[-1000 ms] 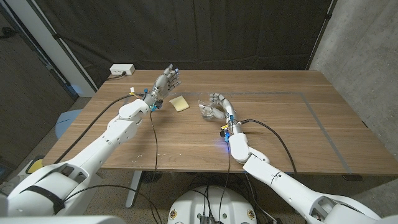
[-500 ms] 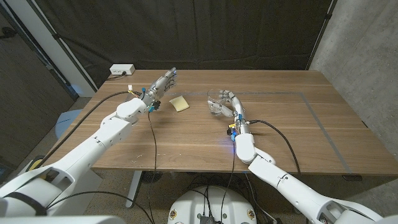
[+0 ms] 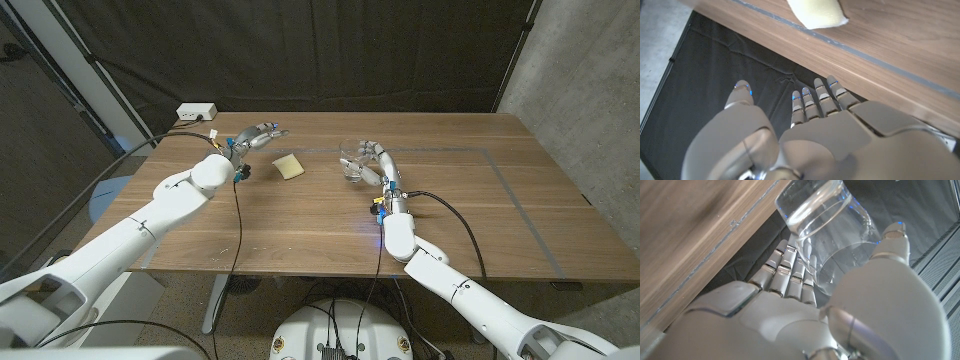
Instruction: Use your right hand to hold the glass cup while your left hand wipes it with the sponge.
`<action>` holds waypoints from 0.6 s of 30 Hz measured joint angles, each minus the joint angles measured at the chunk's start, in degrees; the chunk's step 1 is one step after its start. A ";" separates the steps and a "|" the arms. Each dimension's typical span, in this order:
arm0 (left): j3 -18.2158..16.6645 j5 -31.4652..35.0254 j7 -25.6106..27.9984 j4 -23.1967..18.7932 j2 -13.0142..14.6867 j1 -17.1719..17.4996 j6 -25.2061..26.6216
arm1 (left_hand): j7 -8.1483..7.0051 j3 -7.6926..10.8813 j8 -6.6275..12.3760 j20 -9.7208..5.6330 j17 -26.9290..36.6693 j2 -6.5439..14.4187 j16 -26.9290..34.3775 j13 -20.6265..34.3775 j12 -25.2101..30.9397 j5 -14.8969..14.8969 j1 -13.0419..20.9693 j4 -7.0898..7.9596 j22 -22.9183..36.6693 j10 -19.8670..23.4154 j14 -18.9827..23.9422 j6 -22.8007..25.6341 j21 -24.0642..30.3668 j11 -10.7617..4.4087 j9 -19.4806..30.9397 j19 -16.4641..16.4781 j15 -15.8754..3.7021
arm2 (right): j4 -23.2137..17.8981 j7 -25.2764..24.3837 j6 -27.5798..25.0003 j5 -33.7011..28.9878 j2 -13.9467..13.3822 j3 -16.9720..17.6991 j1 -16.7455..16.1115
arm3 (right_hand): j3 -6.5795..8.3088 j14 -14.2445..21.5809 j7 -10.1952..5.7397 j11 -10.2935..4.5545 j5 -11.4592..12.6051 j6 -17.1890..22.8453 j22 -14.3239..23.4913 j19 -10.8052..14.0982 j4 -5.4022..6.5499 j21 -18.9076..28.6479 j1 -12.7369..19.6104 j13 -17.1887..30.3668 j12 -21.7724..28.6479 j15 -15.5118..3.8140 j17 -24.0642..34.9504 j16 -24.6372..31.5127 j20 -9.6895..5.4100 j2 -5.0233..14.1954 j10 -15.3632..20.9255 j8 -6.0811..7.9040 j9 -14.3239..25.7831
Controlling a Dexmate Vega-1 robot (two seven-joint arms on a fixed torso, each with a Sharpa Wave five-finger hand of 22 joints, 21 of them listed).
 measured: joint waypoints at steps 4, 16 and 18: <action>0.65 4.61 0.37 -2.34 0.56 0.04 4.91 | 0.26 0.22 0.97 -0.23 0.39 -0.44 0.44 0.00 0.27 0.00 2.08 -1.03 0.19 2.01 1.95 2.46 1.45 -0.47 0.00 2.66 -0.12 | -0.58 -0.43 -0.16 -0.28 -0.34 0.18 -0.15 | 0.00 0.00 0.00 -0.10 -0.39 0.00 0.27 0.00 0.00 0.00 0.00 0.01 0.28 0.00 0.25 0.00 0.00 0.00 -0.10 0.00 0.05; 4.23 17.05 -3.83 -4.74 0.59 -2.39 15.92 | 0.20 -0.27 1.45 -0.41 0.66 -3.52 0.88 0.28 0.48 0.00 5.68 -2.26 0.18 4.20 3.06 4.03 2.33 -1.54 -0.01 4.04 -0.24 | -1.50 -1.01 -0.23 -0.69 -0.98 0.31 -0.39 | -0.31 -0.01 0.00 -0.10 -0.45 -0.01 0.27 -0.23 0.17 0.00 0.00 0.28 0.54 0.01 0.82 0.00 -0.22 0.00 -0.10 0.39 0.04; 4.96 18.47 -4.47 -4.63 0.20 -3.04 16.58 | -0.34 -0.50 1.45 -0.41 0.89 -3.65 0.88 0.27 0.48 0.00 5.80 -2.18 0.18 4.94 3.56 4.57 2.33 -2.28 -0.01 4.04 -0.12 | -1.56 -1.14 -0.23 -0.74 -1.04 0.31 -0.41 | -0.31 -0.01 -0.01 -0.10 -0.56 -0.01 0.27 -0.23 0.17 0.00 0.00 0.32 0.54 0.01 0.83 0.00 -0.22 0.00 -0.10 0.55 0.05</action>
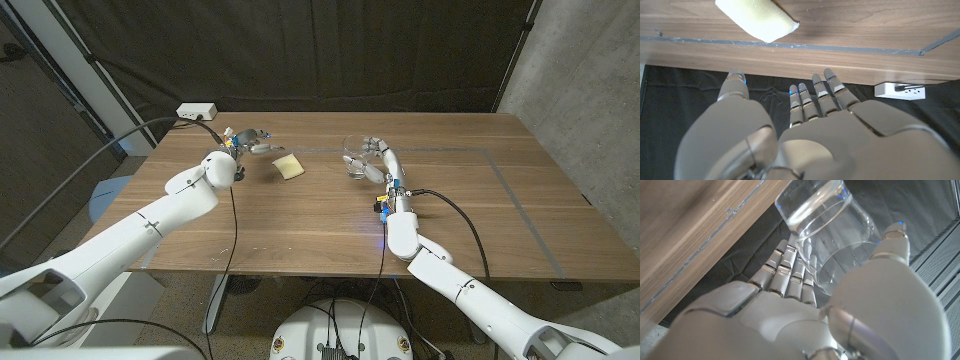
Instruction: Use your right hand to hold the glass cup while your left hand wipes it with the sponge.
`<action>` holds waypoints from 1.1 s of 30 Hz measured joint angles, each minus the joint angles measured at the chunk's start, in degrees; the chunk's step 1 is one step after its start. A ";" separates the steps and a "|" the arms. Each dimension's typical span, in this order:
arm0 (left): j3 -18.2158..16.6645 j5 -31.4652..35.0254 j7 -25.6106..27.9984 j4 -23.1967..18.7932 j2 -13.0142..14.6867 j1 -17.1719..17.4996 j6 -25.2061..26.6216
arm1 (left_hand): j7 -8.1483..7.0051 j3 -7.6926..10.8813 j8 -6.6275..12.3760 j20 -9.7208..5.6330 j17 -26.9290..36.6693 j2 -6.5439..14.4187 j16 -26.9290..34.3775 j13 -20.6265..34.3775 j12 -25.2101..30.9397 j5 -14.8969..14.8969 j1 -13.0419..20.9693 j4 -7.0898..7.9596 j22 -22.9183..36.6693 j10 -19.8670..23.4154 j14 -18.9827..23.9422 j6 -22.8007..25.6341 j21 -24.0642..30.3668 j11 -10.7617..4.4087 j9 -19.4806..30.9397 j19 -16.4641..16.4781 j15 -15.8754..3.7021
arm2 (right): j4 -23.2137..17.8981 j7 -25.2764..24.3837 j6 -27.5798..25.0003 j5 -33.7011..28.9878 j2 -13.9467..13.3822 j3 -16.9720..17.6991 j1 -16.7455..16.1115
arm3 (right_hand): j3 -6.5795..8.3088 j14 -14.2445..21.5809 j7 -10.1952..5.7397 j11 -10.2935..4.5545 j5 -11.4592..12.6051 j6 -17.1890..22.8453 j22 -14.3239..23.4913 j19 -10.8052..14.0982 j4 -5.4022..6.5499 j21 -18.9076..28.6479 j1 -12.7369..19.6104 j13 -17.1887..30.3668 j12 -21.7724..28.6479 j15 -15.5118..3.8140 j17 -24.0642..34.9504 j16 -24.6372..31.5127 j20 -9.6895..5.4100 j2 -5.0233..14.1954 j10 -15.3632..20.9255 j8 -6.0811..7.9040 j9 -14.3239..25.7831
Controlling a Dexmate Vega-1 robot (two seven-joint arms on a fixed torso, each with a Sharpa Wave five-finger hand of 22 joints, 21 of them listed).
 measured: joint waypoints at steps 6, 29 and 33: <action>1.75 5.00 -2.29 1.33 -1.28 -1.61 1.54 | -0.89 0.00 0.00 -0.01 0.30 -0.90 0.18 0.00 0.23 0.07 0.93 0.00 0.00 2.12 1.12 0.90 0.22 -0.86 0.00 0.44 -0.07 | -0.13 -0.22 0.15 -0.08 -0.14 0.02 -0.09 | 0.00 0.00 0.00 0.00 -0.07 0.00 0.00 0.00 0.00 0.00 0.00 0.27 0.23 0.00 0.22 0.00 0.00 0.00 0.00 0.11 0.23; 7.92 18.46 -12.40 8.43 -6.83 -7.74 1.72 | -2.34 -0.53 0.56 0.71 1.59 -1.02 0.38 -0.01 0.23 0.88 2.74 1.05 -0.01 5.64 2.59 5.07 0.16 -1.25 -0.01 -2.39 -0.16 | -0.53 -1.09 0.81 -0.20 -0.48 0.20 -0.52 | 0.00 0.00 0.00 -0.11 -0.51 0.00 0.27 0.01 0.00 0.43 0.00 0.29 0.84 0.01 0.84 -0.31 0.01 0.00 -0.11 0.72 0.49; 8.67 20.34 -13.39 9.10 -7.39 -8.30 1.71 | -2.64 -0.53 1.03 0.49 1.79 -0.80 0.83 -0.11 0.23 0.88 2.99 1.05 -0.01 7.18 3.37 6.97 0.16 -1.41 -0.01 -2.16 -0.10 | -0.47 -1.17 0.97 -0.21 -0.48 0.20 -0.54 | 0.00 -0.01 -0.04 -0.11 -0.51 -0.04 0.27 0.01 0.00 0.43 0.00 0.29 0.84 0.01 1.01 -0.31 0.02 0.00 -0.11 0.72 0.49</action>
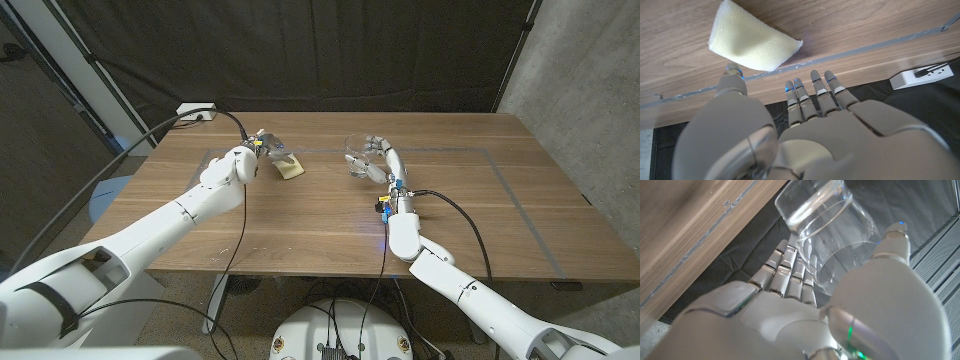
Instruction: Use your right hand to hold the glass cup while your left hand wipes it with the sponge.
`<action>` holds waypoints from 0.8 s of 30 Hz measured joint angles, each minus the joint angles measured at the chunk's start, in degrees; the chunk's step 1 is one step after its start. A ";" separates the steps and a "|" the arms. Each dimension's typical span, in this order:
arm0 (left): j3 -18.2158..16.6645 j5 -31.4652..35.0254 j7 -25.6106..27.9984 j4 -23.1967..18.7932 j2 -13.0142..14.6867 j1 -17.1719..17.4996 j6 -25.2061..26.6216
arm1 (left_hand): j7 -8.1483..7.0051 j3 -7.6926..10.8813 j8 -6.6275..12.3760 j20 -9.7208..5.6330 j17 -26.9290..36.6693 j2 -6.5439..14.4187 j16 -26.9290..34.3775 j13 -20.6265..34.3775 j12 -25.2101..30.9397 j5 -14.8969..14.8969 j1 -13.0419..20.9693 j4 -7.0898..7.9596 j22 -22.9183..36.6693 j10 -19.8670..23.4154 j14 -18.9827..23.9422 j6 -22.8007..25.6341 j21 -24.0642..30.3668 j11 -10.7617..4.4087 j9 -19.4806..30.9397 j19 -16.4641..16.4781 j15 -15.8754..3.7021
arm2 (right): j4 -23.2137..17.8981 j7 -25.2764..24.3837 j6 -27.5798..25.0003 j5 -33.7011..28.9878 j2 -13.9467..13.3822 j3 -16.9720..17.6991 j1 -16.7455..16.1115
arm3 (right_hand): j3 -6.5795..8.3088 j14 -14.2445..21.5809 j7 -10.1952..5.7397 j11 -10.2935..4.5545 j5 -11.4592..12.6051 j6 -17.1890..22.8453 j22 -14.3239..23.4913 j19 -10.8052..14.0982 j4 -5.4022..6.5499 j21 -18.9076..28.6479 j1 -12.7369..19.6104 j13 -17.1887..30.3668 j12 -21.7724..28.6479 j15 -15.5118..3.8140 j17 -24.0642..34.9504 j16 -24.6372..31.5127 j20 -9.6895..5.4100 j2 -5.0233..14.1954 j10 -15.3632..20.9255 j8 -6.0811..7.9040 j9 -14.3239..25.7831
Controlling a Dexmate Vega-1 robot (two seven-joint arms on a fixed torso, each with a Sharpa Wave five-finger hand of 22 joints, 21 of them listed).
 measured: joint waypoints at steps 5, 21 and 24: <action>1.40 3.82 -1.54 0.65 -0.69 -0.68 0.24 | -0.78 -0.04 0.09 -0.21 0.17 -0.21 0.00 -0.03 0.43 0.41 0.97 0.04 0.00 1.16 0.00 1.42 0.00 -0.43 -0.15 -0.22 0.00 | 0.19 -0.24 0.25 0.00 0.05 0.02 -0.07 | 0.00 0.00 -0.17 0.00 -0.02 -0.18 0.00 0.00 0.00 0.00 0.00 0.00 0.38 0.00 0.17 0.00 0.00 0.00 0.00 0.00 0.00; 4.48 15.46 -7.99 1.54 -2.33 -2.11 3.15 | 0.91 0.16 2.15 -0.28 0.90 0.91 0.00 0.18 1.63 0.44 2.08 0.63 -0.01 6.25 1.97 9.88 0.28 -1.45 -0.42 -0.73 -0.10 | 0.27 -0.71 0.72 -0.06 0.05 0.11 -0.32 | -0.23 -0.08 -0.17 0.00 -0.26 -0.18 -0.01 -0.31 0.23 0.34 0.00 0.02 0.44 0.08 0.53 0.00 0.30 0.00 0.00 0.62 0.28; 5.15 17.61 -9.71 1.93 -2.59 -2.51 3.71 | 0.83 0.32 2.15 -0.28 1.16 1.14 0.00 0.37 2.01 0.44 2.32 0.79 -0.01 7.22 2.77 10.61 0.28 -1.27 -0.42 -0.73 -0.13 | 0.24 -0.77 0.77 -0.08 0.05 0.12 -0.33 | -0.23 -0.08 -0.17 -0.30 -0.27 -0.18 -0.01 -0.31 0.23 0.34 0.00 0.02 0.85 0.08 0.53 0.00 0.30 0.00 -0.31 0.63 0.29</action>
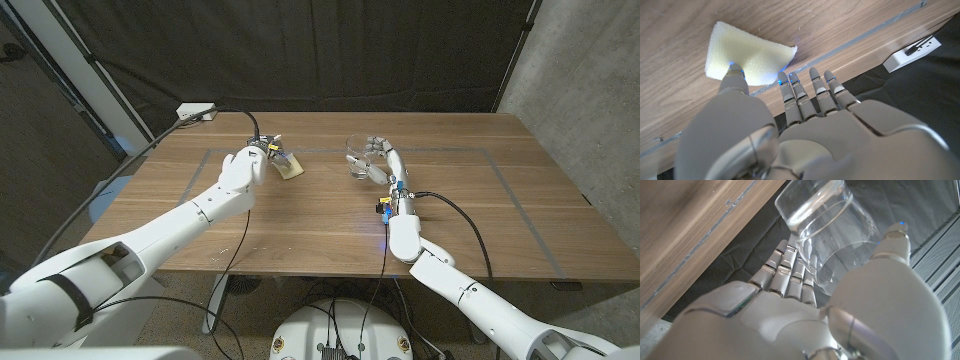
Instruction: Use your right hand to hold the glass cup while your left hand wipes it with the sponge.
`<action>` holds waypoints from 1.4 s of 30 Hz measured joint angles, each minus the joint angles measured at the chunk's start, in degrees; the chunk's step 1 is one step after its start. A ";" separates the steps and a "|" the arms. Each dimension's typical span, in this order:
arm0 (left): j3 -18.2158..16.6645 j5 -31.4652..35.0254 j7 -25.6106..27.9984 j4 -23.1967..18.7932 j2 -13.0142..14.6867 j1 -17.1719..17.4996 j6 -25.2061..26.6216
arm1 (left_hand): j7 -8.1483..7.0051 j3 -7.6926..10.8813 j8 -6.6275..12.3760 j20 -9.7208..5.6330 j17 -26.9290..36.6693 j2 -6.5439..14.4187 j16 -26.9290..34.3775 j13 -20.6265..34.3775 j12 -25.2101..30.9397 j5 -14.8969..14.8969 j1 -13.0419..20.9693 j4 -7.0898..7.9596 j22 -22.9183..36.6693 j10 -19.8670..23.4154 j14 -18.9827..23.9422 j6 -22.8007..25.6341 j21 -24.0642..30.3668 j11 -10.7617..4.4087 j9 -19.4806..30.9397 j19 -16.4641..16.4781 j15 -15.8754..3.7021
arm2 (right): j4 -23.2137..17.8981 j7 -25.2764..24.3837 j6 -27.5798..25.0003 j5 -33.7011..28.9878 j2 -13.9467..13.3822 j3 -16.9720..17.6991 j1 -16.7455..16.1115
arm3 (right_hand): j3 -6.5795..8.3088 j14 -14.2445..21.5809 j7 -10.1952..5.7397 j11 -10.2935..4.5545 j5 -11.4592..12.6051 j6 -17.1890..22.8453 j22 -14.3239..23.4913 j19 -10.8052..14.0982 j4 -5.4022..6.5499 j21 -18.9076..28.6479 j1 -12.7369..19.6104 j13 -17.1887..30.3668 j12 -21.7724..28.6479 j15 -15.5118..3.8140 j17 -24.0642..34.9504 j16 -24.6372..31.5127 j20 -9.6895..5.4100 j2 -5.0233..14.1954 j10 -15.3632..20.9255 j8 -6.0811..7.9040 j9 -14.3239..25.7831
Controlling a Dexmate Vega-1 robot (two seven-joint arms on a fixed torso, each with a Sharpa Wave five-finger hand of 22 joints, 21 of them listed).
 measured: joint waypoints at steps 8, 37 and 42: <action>1.68 6.16 -3.95 1.63 -0.91 -1.00 0.99 | 0.10 -0.14 0.00 0.00 0.00 0.15 0.00 0.20 0.15 0.00 0.15 0.13 0.00 0.10 0.60 0.10 0.44 0.10 0.00 0.00 0.02 | -0.10 -0.09 0.10 -0.13 -0.01 0.01 -0.01 | 0.00 0.00 0.00 0.00 -0.20 0.00 0.00 0.00 0.00 0.33 0.00 0.00 0.00 0.00 0.00 0.00 0.00 0.00 0.00 0.01 0.00; 1.05 15.17 -1.38 6.80 -4.45 0.31 0.56 | -0.08 7.14 4.69 -2.54 5.00 6.31 6.85 2.42 7.15 -3.58 14.66 -1.93 0.29 23.62 22.15 24.52 6.13 -1.08 -0.41 5.52 -2.67 | 0.68 -0.29 0.35 -0.15 0.40 -0.05 0.65 | -0.07 0.61 0.00 0.00 -0.62 0.00 0.27 0.01 0.07 0.33 0.00 0.04 0.42 0.00 0.79 -0.36 0.00 0.00 0.00 0.66 0.25; 0.17 14.76 1.53 7.15 -4.98 1.18 0.33 | 0.60 7.70 4.82 -2.34 7.11 6.63 8.87 3.31 8.35 -3.79 16.59 -1.84 0.56 25.59 24.35 25.42 7.27 -0.05 -0.40 6.90 -3.65 | 0.85 -0.25 0.37 -0.11 0.44 -0.05 0.80 | -0.07 0.62 0.00 0.00 -0.66 0.00 0.27 0.01 0.08 0.64 0.00 0.04 0.89 0.00 0.79 -0.38 0.00 0.00 0.00 0.87 0.25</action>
